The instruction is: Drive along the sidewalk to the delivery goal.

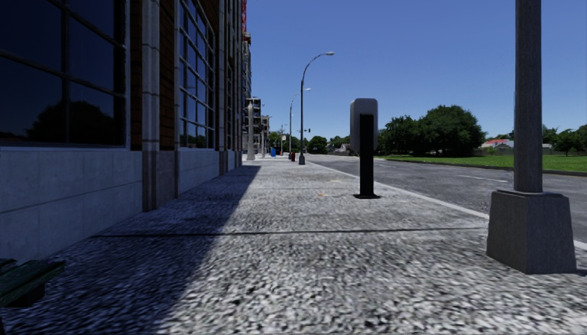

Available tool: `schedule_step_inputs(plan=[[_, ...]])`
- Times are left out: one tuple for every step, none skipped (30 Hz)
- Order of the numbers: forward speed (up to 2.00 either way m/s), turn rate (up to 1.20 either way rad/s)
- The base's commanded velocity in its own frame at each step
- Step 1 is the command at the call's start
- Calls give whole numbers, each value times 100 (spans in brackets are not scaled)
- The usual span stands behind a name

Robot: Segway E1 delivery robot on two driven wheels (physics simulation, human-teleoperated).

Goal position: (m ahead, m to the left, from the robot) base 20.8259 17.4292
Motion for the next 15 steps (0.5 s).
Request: schedule_step_inputs(plan=[[200,0],[200,5],[200,15],[200,15],[200,23],[200,25],[200,25],[200,26],[200,26],[200,26],[200,26],[200,26],[200,26],[200,26],[200,26]])
